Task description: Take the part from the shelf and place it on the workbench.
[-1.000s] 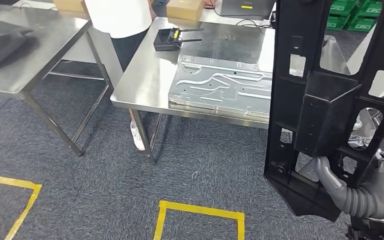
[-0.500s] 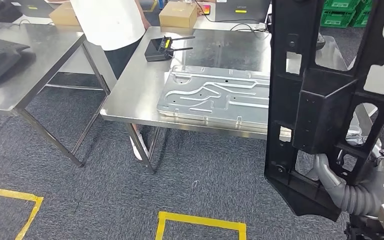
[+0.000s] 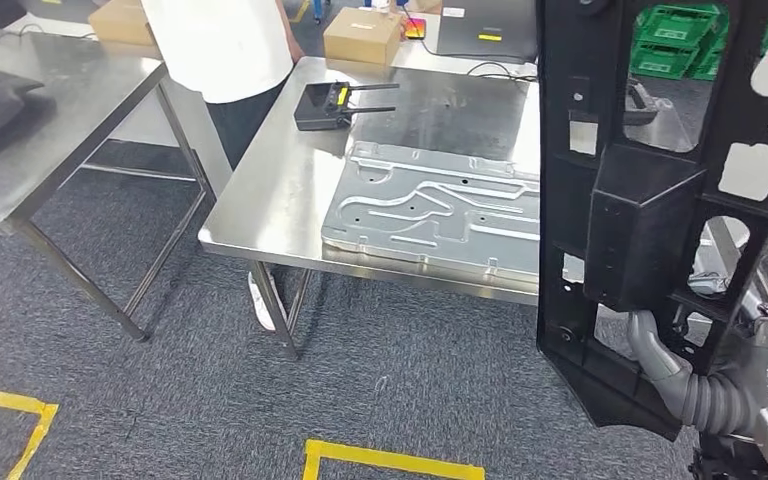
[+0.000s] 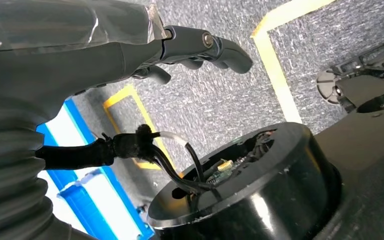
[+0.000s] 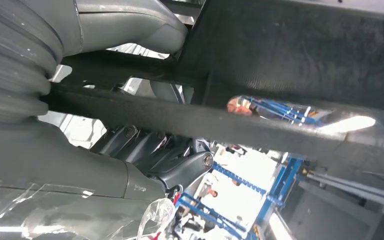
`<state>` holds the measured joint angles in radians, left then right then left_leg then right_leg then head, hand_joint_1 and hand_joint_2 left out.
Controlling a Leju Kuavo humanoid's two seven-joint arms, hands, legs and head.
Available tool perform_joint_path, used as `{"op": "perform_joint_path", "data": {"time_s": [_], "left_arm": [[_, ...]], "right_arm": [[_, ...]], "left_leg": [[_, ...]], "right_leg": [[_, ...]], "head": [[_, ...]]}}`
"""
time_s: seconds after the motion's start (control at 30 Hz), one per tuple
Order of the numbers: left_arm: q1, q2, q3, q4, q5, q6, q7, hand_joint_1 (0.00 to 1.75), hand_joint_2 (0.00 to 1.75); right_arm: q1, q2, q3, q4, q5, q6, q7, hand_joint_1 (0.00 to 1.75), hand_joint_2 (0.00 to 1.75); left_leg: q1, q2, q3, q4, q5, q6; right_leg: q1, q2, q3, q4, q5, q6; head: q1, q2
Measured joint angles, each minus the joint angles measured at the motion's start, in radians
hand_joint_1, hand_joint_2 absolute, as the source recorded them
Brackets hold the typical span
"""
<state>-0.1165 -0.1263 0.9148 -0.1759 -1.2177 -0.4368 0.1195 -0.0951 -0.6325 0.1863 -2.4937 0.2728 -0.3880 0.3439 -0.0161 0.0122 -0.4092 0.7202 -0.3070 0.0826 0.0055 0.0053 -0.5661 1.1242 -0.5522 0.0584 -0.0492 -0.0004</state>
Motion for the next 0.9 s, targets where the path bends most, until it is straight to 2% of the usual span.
{"op": "perform_joint_path", "data": {"time_s": [0.03,0.07,0.13,0.17,0.2,0.23,0.27,0.3,0.33,0.37,0.4,0.47,0.5,0.53,0.57,0.67,0.7,0.73,0.77,0.83,0.87,0.9], "left_arm": [[0.000,0.000,0.000,0.000,-0.001,0.000,0.000,0.00,1.75],[0.000,0.000,0.000,0.000,-0.001,0.000,0.000,0.00,1.75],[0.000,0.000,0.000,0.000,-0.002,0.000,0.000,0.00,1.75],[0.000,0.000,0.000,0.000,-0.002,0.000,0.000,0.00,1.75],[-0.001,0.000,0.000,0.000,-0.002,0.001,0.000,0.00,1.75],[-0.001,0.000,0.000,0.000,-0.002,0.003,0.000,0.00,1.75],[0.000,0.000,0.000,0.000,-0.002,0.004,0.000,0.00,1.75],[0.000,0.000,0.000,0.000,-0.003,0.006,0.000,0.00,1.75],[0.000,0.001,0.000,0.000,-0.003,0.007,0.000,0.00,1.75],[0.000,0.001,0.000,0.000,-0.003,0.009,0.000,0.00,1.75],[-0.001,0.001,0.000,0.000,-0.002,0.010,0.000,0.00,1.75],[-0.004,0.002,0.000,0.000,-0.001,0.007,-0.001,0.00,1.75],[-0.006,0.003,0.000,0.000,0.000,0.000,-0.001,0.00,1.75],[-0.008,0.003,0.000,0.000,0.000,-0.007,-0.001,0.00,1.75],[-0.008,0.004,0.000,0.000,0.000,-0.014,-0.001,0.00,1.75],[-0.003,0.006,0.000,0.000,-0.002,-0.017,-0.001,0.00,1.75],[-0.001,0.006,0.000,0.000,-0.002,-0.017,-0.001,0.00,1.75],[0.001,0.006,0.000,0.000,-0.003,-0.017,0.000,0.00,1.75],[0.002,0.006,0.000,0.000,-0.003,-0.017,0.000,0.00,1.75],[0.001,0.005,0.000,0.000,-0.003,-0.015,0.000,0.00,1.75],[0.000,0.004,0.000,-0.001,-0.003,-0.014,0.000,0.00,1.75],[-0.002,0.004,0.000,-0.001,-0.003,-0.012,0.000,0.00,1.75]], "right_arm": [[0.000,0.000,0.000,0.000,0.000,0.000,0.000,1.75,1.75],[0.000,0.000,0.000,0.000,0.000,0.000,0.000,1.75,1.75],[0.000,0.000,0.000,0.000,0.000,0.000,0.000,1.75,1.75],[0.000,0.000,0.000,0.000,0.000,0.000,0.000,1.75,1.75],[0.000,0.000,0.000,0.000,0.000,0.000,0.000,1.75,1.75],[0.000,0.000,0.000,0.000,0.000,-0.001,-0.001,1.75,1.75],[0.000,0.000,0.000,0.000,0.000,-0.001,-0.001,1.75,1.75],[-0.001,0.000,0.000,0.000,0.000,-0.001,-0.001,1.75,1.75],[0.000,0.000,0.001,0.000,0.000,-0.001,-0.002,1.75,1.75],[0.000,0.000,0.001,0.000,0.000,-0.001,-0.001,1.75,1.75],[0.000,0.000,0.001,0.000,0.000,-0.001,-0.002,1.75,1.75],[-0.002,0.001,0.002,0.000,0.000,-0.001,-0.002,1.75,1.75],[-0.003,0.001,0.003,0.000,0.000,-0.001,-0.002,1.75,1.75],[-0.003,0.001,0.004,0.000,0.000,-0.001,-0.002,1.75,1.75],[-0.002,0.002,0.004,0.000,0.000,-0.001,-0.001,1.75,1.75],[-0.002,0.001,0.005,0.001,0.000,-0.001,-0.001,1.75,1.75],[-0.003,0.001,0.005,0.001,0.000,-0.001,-0.001,1.75,1.75],[-0.004,0.002,0.005,0.001,0.000,-0.001,-0.002,1.75,1.75],[-0.004,0.001,0.006,0.001,0.000,-0.001,-0.002,1.75,1.75],[-0.003,-0.001,0.005,0.000,0.000,-0.001,-0.002,1.75,1.75],[-0.004,-0.001,0.005,0.000,0.000,-0.001,-0.002,1.75,1.75],[-0.004,-0.002,0.005,0.000,0.000,-0.001,-0.002,1.75,1.75]], "left_leg": [[0.000,-0.004,0.007,0.000,-0.005,0.001],[-0.001,-0.009,0.015,0.000,-0.012,0.001],[-0.003,-0.015,0.038,-0.003,-0.027,-0.001],[-0.005,-0.017,0.046,-0.004,-0.034,-0.004],[-0.007,-0.018,0.052,-0.009,-0.044,-0.008],[-0.010,-0.019,0.060,-0.010,-0.048,-0.012],[-0.012,-0.018,0.066,-0.010,-0.053,-0.016],[-0.014,-0.018,0.070,-0.004,-0.060,-0.021],[-0.014,-0.018,0.066,0.025,-0.073,-0.027],[-0.014,-0.018,0.042,0.079,-0.102,-0.035],[-0.011,-0.017,0.002,0.161,-0.138,-0.043],[-0.006,-0.017,-0.101,0.342,-0.209,-0.053],[-0.005,-0.017,-0.139,0.392,-0.223,-0.054],[-0.006,-0.017,-0.155,0.399,-0.216,-0.053],[-0.009,-0.017,-0.149,0.359,-0.186,-0.048],[-0.026,-0.021,-0.076,0.101,-0.018,-0.018],[-0.032,-0.023,-0.060,0.037,0.015,-0.008],[-0.035,-0.023,-0.054,0.001,0.029,-0.001],[-0.035,-0.022,-0.050,-0.012,0.025,0.002],[-0.024,-0.018,-0.034,-0.019,0.023,0.008],[-0.020,-0.017,-0.025,-0.019,0.022,0.011],[-0.016,-0.017,-0.017,-0.019,0.020,0.013]], "right_leg": [[0.000,0.000,-0.009,-0.009,0.007,-0.002],[0.000,0.000,0.001,-0.059,0.036,-0.006],[0.004,-0.009,0.054,-0.231,0.146,-0.018],[0.007,-0.016,0.072,-0.309,0.189,-0.025],[0.010,-0.021,0.083,-0.362,0.217,-0.030],[0.009,-0.020,0.086,-0.390,0.223,-0.034],[0.006,-0.015,0.091,-0.400,0.215,-0.038],[0.003,-0.010,0.101,-0.403,0.219,-0.041],[-0.002,-0.006,0.113,-0.405,0.227,-0.045],[-0.005,-0.007,0.125,-0.407,0.235,-0.049],[-0.006,-0.008,0.135,-0.408,0.243,-0.052],[-0.008,-0.009,0.148,-0.409,0.236,-0.052],[-0.008,-0.009,0.154,-0.409,0.229,-0.050],[-0.007,-0.009,0.162,-0.409,0.221,-0.048],[-0.006,-0.010,0.173,-0.409,0.214,-0.046],[-0.001,-0.008,0.201,-0.416,0.195,-0.045],[0.001,-0.005,0.205,-0.419,0.188,-0.044],[0.003,-0.003,0.208,-0.419,0.183,-0.043],[0.007,0.000,0.212,-0.416,0.178,-0.041],[0.012,0.003,0.212,-0.385,0.155,-0.033],[0.012,0.003,0.194,-0.338,0.131,-0.025],[0.010,0.003,0.160,-0.266,0.098,-0.017]], "head": [[0.000,0.000],[0.000,0.000],[0.000,0.000],[0.000,0.000],[0.000,0.000],[0.000,0.000],[0.000,0.000],[0.000,0.000],[0.000,0.000],[-0.001,0.000],[-0.001,0.000],[-0.001,0.000],[-0.001,0.000],[-0.001,0.000],[-0.001,0.000],[-0.001,0.000],[-0.001,0.000],[-0.001,0.000],[-0.001,0.000],[-0.001,0.000],[0.000,0.000],[0.000,0.000]]}}
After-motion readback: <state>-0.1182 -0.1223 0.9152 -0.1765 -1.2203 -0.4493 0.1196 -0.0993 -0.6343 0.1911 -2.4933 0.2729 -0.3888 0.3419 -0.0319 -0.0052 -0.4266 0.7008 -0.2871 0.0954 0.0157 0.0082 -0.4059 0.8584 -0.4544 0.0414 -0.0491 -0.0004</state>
